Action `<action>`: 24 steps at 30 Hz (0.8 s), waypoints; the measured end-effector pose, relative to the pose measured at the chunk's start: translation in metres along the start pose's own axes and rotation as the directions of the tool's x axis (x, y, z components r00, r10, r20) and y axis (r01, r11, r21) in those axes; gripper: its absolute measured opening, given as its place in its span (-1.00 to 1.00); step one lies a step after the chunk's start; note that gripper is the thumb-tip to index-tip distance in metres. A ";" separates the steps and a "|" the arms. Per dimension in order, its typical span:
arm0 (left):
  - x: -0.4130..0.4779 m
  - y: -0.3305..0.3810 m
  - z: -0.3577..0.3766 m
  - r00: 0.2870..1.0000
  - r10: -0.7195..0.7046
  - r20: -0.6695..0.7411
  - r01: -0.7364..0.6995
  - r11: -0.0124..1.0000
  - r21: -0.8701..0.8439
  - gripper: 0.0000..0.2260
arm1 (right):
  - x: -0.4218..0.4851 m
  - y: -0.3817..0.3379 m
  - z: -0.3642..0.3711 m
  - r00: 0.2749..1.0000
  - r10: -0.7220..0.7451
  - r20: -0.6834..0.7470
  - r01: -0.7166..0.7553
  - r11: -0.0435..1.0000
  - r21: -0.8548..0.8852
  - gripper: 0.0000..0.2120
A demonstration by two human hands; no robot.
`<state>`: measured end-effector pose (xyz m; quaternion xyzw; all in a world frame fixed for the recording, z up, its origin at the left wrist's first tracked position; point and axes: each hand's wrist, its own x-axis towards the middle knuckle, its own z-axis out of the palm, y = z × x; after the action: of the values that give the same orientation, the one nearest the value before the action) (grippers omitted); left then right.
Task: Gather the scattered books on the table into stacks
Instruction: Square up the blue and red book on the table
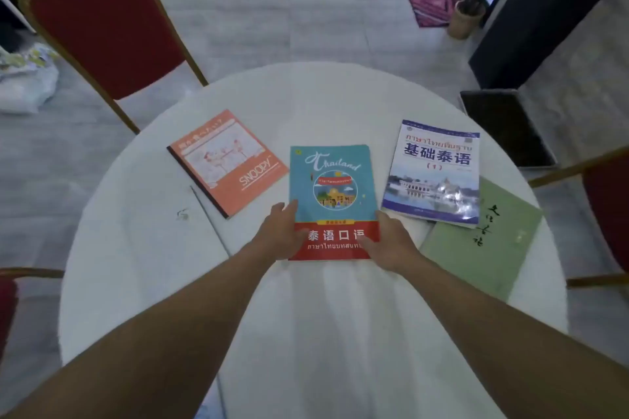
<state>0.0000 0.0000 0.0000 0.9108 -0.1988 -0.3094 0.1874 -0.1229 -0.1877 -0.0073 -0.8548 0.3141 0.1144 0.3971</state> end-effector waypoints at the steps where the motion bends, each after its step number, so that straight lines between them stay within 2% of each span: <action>1: 0.001 -0.003 0.004 1.000 -0.004 0.013 0.003 1.000 0.027 -0.35 | 0.001 0.003 0.005 1.000 0.019 -0.003 -0.019 0.999 -0.036 -0.58; 4: 0.003 -0.010 0.015 1.000 0.011 -0.001 -0.011 0.994 0.107 -0.42 | 0.000 0.006 0.012 0.998 0.050 -0.033 -0.053 0.994 -0.097 -0.54; 7: 0.002 -0.009 0.022 1.000 0.014 -0.025 -0.012 0.996 0.083 -0.51 | -0.003 0.007 0.019 0.997 0.059 -0.058 -0.064 0.994 -0.085 -0.53; 16: -0.043 -0.015 0.048 0.997 -0.004 -0.078 0.010 0.996 0.088 -0.53 | -0.042 0.021 0.032 1.000 0.020 -0.024 -0.024 0.988 -0.155 -0.42; 24: -0.100 -0.016 0.084 0.996 -0.055 -0.070 0.064 0.990 0.127 -0.44 | -0.096 0.052 0.044 0.998 -0.044 0.043 0.052 0.978 -0.202 -0.38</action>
<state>-0.1225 0.0430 -0.0202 0.9364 -0.1848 -0.2707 0.1254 -0.2274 -0.1374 -0.0254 -0.8958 0.2724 0.1524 0.3164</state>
